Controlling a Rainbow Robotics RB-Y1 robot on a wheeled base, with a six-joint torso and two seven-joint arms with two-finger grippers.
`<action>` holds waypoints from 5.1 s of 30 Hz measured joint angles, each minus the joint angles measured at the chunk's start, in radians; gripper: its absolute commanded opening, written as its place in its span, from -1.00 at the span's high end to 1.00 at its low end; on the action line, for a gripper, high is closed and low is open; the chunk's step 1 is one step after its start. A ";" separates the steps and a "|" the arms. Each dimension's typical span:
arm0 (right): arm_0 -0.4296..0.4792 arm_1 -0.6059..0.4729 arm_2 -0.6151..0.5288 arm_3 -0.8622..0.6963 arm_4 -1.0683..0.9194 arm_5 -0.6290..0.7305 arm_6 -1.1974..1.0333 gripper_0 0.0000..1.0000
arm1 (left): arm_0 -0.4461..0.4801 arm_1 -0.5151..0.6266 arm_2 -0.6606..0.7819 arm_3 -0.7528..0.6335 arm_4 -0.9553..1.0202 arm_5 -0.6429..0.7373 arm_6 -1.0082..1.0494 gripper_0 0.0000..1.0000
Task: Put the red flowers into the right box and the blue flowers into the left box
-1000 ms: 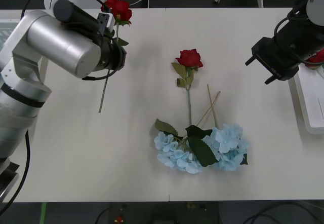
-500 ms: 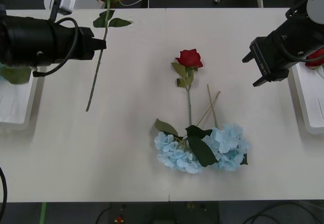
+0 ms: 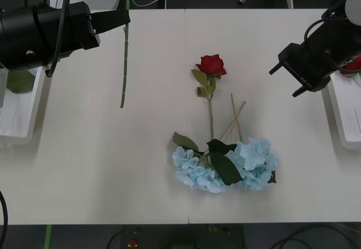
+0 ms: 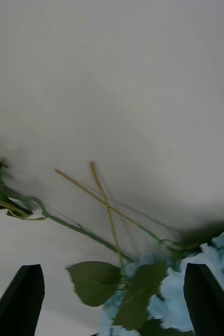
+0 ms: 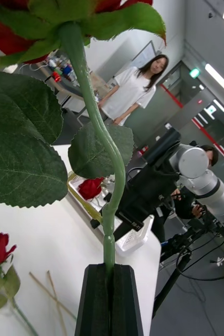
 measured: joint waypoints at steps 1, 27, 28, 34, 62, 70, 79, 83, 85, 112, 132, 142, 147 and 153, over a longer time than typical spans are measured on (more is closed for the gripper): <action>0.000 -0.007 0.000 0.007 -0.001 0.000 0.133 -0.53 | 0.000 0.000 -0.015 0.001 0.016 -0.019 -0.011 1.00; 0.266 -0.113 -0.204 0.180 -0.623 -0.051 1.826 -0.53 | 0.000 0.000 -0.253 0.007 0.151 -0.212 -0.167 1.00; 0.277 -0.112 -0.204 0.180 -0.650 -0.051 1.837 -0.52 | 0.000 0.000 -0.258 0.007 0.158 -0.222 -0.167 1.00; 0.328 -0.075 -0.204 0.152 -0.746 -0.050 1.942 -0.54 | 0.000 0.000 -0.290 0.007 0.176 -0.259 -0.167 1.00; 0.492 0.158 -0.086 -0.270 -0.956 -0.432 1.890 -0.53 | 0.000 0.000 -0.292 0.009 0.177 -0.260 -0.167 1.00; 0.492 0.266 -0.045 -0.271 -0.957 -0.529 1.890 -0.53 | 0.000 0.000 -0.292 0.009 0.177 -0.260 -0.167 1.00; 0.492 0.357 -0.041 -0.271 -0.957 -0.588 1.868 -0.53 | 0.000 0.000 -0.292 0.009 0.177 -0.260 -0.167 1.00; 0.492 0.382 -0.037 -0.271 -0.957 -0.614 1.864 -0.53 | 0.000 0.000 -0.292 0.009 0.177 -0.260 -0.167 1.00; 0.492 0.393 -0.033 -0.271 -0.957 -0.626 1.860 -0.53 | 0.000 0.000 -0.292 0.009 0.177 -0.260 -0.167 1.00; 0.492 0.437 -0.014 -0.271 -0.958 -0.672 1.784 1.00 | 0.000 0.000 -0.292 0.010 0.177 -0.260 -0.168 1.00; 0.492 0.437 -0.011 -0.272 -0.958 -0.673 1.749 1.00 | 0.000 0.000 -0.292 0.011 0.177 -0.260 -0.168 -1.00; 0.492 0.436 -0.011 -0.272 -0.958 -0.674 1.725 1.00 | 0.000 0.000 -0.292 0.011 0.177 -0.260 -0.168 -1.00; 0.491 0.415 -0.022 -0.272 -0.863 -0.688 1.634 1.00 | 0.003 0.000 -0.293 0.012 0.177 -0.261 -0.168 -1.00; 0.481 0.305 -0.120 -0.272 -0.565 -0.622 1.318 1.00 | 0.024 0.003 -0.293 0.013 0.243 -0.309 -0.168 -1.00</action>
